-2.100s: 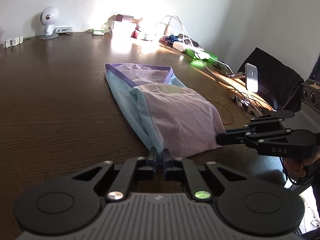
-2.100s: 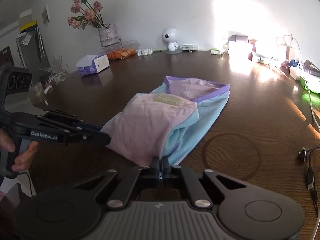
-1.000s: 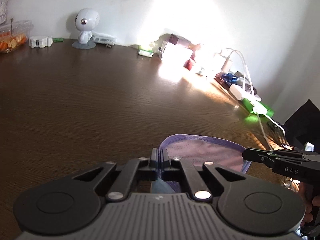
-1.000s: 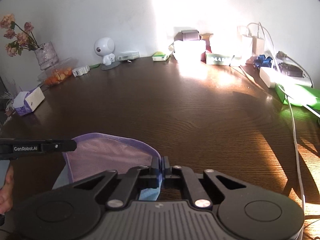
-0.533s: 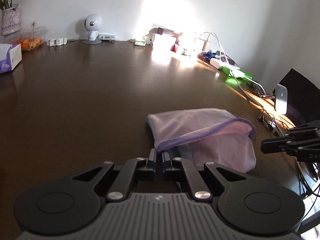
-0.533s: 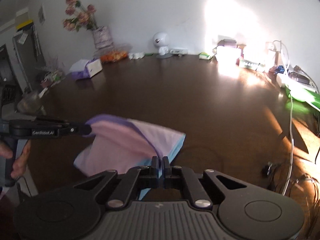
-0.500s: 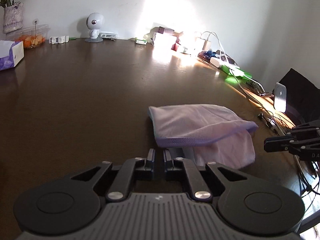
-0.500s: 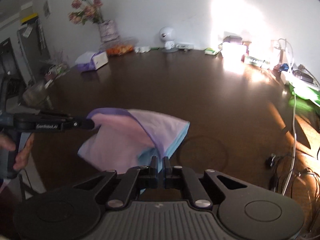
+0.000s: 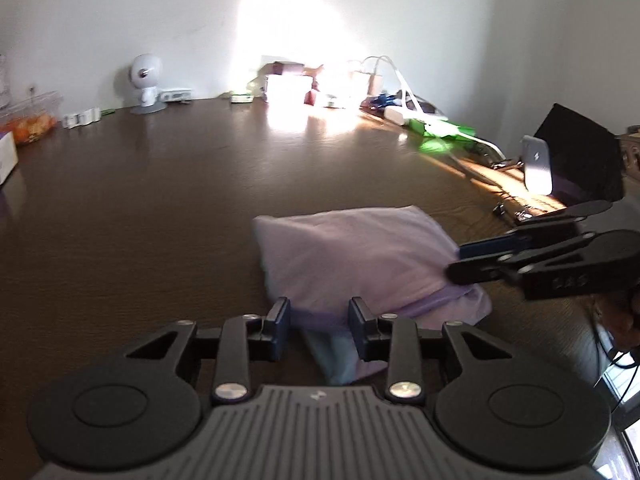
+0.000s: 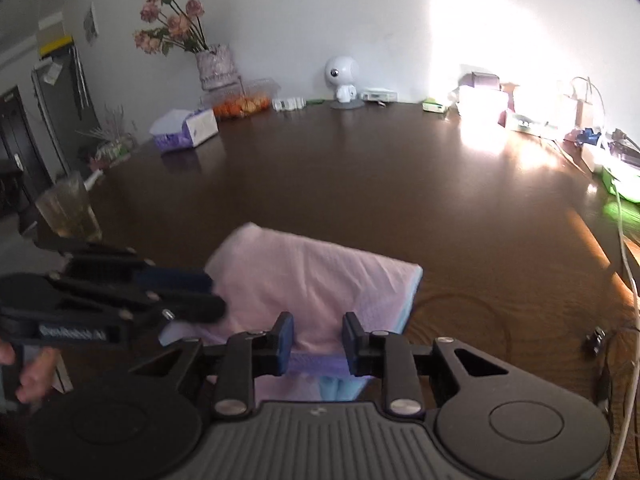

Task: Fold clothes

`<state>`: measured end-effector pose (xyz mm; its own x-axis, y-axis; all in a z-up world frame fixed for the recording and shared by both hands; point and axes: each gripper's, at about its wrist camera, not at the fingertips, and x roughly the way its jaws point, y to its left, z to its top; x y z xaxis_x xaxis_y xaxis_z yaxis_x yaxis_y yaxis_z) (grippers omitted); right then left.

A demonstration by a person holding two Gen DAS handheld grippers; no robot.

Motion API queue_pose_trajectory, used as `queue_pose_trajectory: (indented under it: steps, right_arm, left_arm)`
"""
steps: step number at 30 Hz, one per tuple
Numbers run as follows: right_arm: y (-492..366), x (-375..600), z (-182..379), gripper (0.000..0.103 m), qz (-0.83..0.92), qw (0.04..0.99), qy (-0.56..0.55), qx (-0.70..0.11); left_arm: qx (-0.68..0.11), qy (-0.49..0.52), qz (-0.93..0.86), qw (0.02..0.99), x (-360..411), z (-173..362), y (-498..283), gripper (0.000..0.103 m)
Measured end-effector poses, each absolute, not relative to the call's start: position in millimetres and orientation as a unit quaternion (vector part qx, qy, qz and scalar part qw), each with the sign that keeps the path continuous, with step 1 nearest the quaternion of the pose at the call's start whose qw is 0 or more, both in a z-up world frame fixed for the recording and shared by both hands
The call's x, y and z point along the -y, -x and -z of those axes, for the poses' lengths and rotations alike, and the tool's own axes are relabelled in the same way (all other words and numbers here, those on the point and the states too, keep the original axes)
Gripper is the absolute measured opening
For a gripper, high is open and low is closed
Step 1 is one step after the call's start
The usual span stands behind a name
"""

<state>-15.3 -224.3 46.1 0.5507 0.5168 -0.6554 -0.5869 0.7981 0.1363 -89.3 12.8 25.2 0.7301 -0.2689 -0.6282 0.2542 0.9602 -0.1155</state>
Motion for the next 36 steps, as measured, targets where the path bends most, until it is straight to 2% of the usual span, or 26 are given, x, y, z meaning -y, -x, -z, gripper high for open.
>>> queue_pose_trajectory:
  steps: [2, 4, 6, 7, 9, 11, 15, 17, 18, 19, 20, 21, 22, 28, 32, 35, 36]
  right_arm:
    - [28, 238, -51, 0.03, -0.291, 0.888, 0.044, -0.353]
    - [39, 246, -59, 0.031, -0.282, 0.898, 0.041, -0.337]
    - [47, 244, -65, 0.033, -0.305, 0.9, 0.017, -0.309]
    - [50, 240, -67, 0.034, -0.325, 0.898, 0.008, -0.297]
    - [49, 220, -59, 0.033, -0.335, 0.89, 0.039, -0.306]
    - [48, 206, -48, 0.029, -0.333, 0.882, 0.078, -0.325]
    - [49, 253, -59, 0.028, -0.296, 0.895, 0.053, -0.329]
    - [49, 290, -80, 0.03, -0.277, 0.909, 0.011, -0.311]
    - [49, 308, -91, 0.03, -0.274, 0.914, -0.011, -0.3]
    - [50, 317, -100, 0.033, -0.276, 0.917, -0.023, -0.286]
    - [51, 326, -108, 0.036, -0.28, 0.92, -0.034, -0.271]
    - [53, 334, -116, 0.044, -0.284, 0.923, -0.045, -0.257]
    - [51, 336, -120, 0.046, -0.288, 0.923, -0.054, -0.249]
    - [40, 282, -97, 0.045, -0.285, 0.917, -0.025, -0.277]
    - [44, 245, -75, 0.041, -0.286, 0.911, 0.005, -0.298]
    - [45, 226, -68, 0.041, -0.29, 0.908, 0.029, -0.301]
    - [45, 219, -65, 0.041, -0.29, 0.908, 0.038, -0.3]
  left_arm:
    - [-0.344, 0.045, 0.142, 0.927, -31, -28, 99, 0.033]
    - [-0.334, 0.072, 0.163, 0.925, -36, -33, 104, 0.049]
    - [-0.33, 0.057, 0.173, 0.926, -24, -32, 101, 0.056]
    - [-0.333, 0.038, 0.17, 0.927, -15, -29, 98, 0.056]
    - [-0.339, 0.0, 0.164, 0.926, 3, -22, 91, 0.054]
    - [-0.352, -0.024, 0.146, 0.924, 4, -15, 85, 0.043]
    - [-0.341, -0.028, 0.128, 0.931, -14, -22, 89, 0.041]
    - [-0.33, -0.013, 0.137, 0.934, -22, -30, 93, 0.044]
    - [-0.322, 0.002, 0.153, 0.934, -24, -36, 96, 0.049]
    - [-0.314, 0.011, 0.162, 0.935, -25, -40, 97, 0.055]
    - [-0.309, 0.012, 0.163, 0.937, -25, -41, 96, 0.057]
    - [-0.305, 0.012, 0.164, 0.938, -24, -42, 94, 0.058]
    - [-0.305, 0.01, 0.162, 0.938, -23, -41, 90, 0.058]
    - [-0.33, 0.053, 0.144, 0.932, -23, -33, 62, 0.058]
    - [-0.342, 0.044, 0.146, 0.927, -14, -27, 55, 0.058]
    - [-0.351, 0.04, 0.157, 0.922, -9, -22, 52, 0.052]
    - [-0.353, 0.041, 0.164, 0.92, -9, -21, 53, 0.038]
